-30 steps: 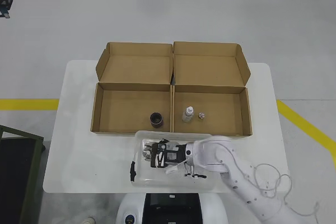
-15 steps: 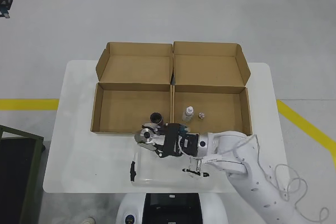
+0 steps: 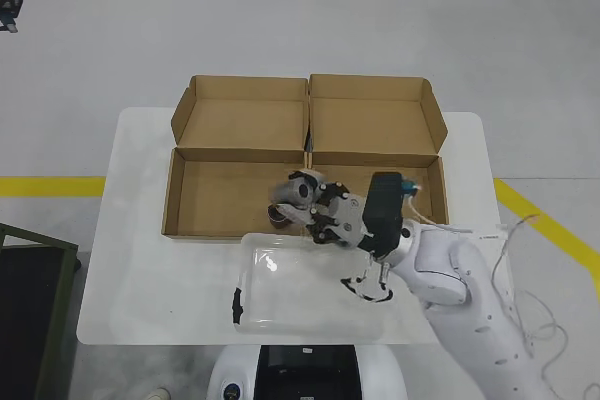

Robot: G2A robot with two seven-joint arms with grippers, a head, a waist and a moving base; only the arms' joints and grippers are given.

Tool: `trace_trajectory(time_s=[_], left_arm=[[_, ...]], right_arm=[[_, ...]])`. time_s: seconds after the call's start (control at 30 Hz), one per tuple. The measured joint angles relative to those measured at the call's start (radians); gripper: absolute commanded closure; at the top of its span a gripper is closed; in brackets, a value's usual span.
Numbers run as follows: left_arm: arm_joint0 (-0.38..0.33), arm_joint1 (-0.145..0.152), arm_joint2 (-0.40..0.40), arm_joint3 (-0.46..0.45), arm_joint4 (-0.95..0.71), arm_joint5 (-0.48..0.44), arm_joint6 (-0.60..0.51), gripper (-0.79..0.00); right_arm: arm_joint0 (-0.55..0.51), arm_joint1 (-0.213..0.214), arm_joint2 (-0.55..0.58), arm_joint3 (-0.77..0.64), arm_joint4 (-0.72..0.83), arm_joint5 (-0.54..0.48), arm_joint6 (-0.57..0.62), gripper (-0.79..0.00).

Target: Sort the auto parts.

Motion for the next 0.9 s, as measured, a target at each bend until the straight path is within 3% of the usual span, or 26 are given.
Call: trace_trajectory(time_s=[0.43, 0.9], left_arm=[[0.000, 0.000, 0.000, 0.000, 0.000, 0.000, 0.000, -0.785], [0.000, 0.000, 0.000, 0.000, 0.000, 0.000, 0.000, -0.785]], right_arm=[[-0.040, 0.008, 0.050, -0.004, 0.033, 0.017, -0.001, 0.000], [0.061, -0.015, -0.102, 0.112, -0.101, 0.061, 0.068, 0.000]])
